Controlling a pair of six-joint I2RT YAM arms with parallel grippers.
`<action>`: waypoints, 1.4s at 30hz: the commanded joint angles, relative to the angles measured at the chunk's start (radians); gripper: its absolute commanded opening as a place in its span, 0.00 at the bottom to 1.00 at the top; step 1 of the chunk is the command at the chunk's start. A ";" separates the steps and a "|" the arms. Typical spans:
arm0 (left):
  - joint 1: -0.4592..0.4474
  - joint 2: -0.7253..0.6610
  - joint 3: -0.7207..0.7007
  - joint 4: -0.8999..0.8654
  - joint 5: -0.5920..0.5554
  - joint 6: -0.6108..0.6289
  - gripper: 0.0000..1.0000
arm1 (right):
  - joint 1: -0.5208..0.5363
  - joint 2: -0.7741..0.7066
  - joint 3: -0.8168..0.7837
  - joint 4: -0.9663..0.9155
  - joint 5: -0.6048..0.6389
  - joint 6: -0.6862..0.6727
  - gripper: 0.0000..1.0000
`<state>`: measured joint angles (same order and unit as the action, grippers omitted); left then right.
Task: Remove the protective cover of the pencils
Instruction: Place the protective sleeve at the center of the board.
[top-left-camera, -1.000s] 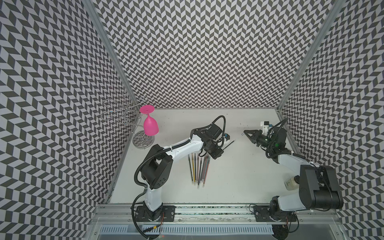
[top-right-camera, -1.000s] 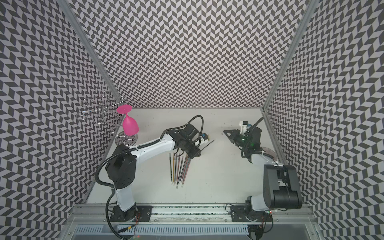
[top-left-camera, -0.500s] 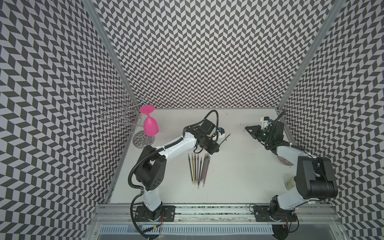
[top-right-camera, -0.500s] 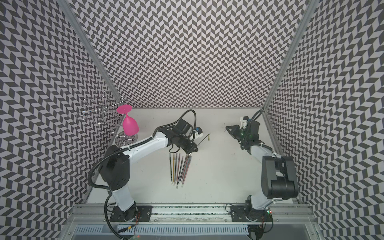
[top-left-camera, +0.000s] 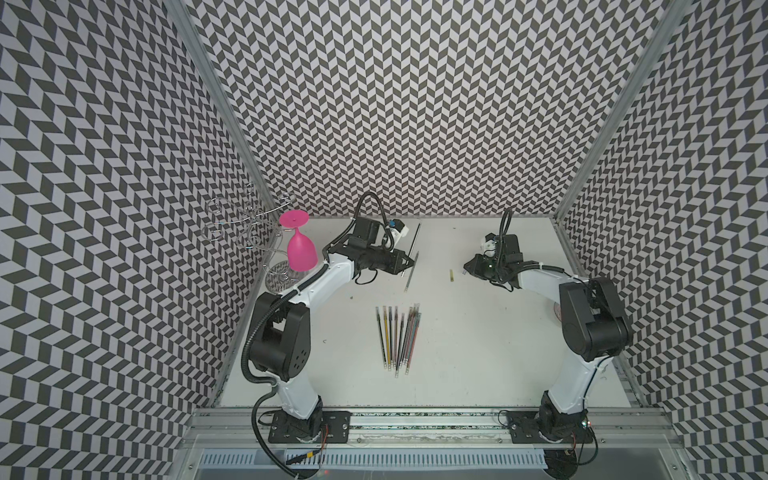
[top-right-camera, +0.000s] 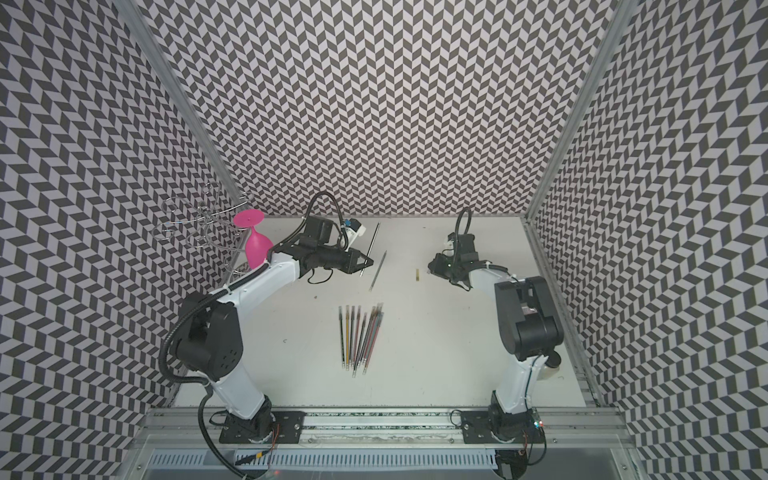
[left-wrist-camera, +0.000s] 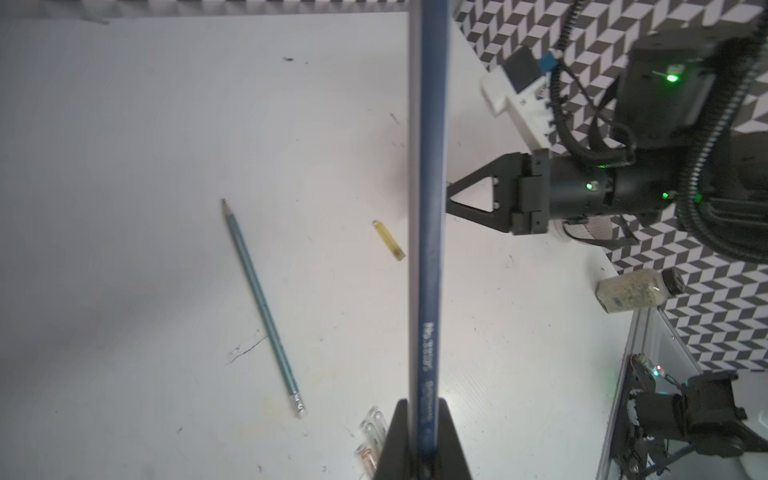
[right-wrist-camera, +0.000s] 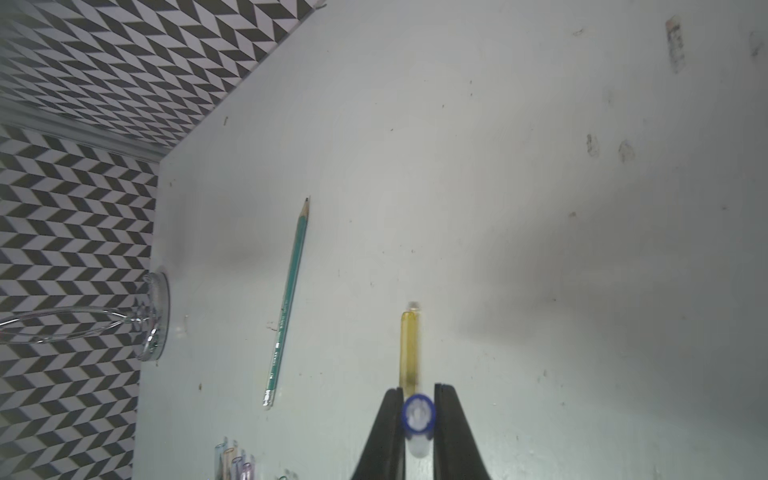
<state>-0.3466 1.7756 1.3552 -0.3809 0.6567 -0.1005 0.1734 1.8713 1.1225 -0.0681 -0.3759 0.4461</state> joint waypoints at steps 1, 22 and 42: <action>0.049 0.073 0.018 0.034 0.015 -0.056 0.00 | -0.001 0.032 0.012 -0.002 0.059 -0.037 0.13; 0.057 0.220 0.108 -0.064 -0.020 -0.026 0.02 | 0.026 0.161 0.109 -0.035 0.020 -0.062 0.23; 0.055 0.266 0.127 -0.095 -0.026 -0.013 0.06 | 0.050 0.115 0.065 0.009 -0.047 -0.036 0.23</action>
<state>-0.2836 2.0163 1.4475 -0.4469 0.6300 -0.1341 0.2176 2.0163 1.2076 -0.1051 -0.4034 0.4076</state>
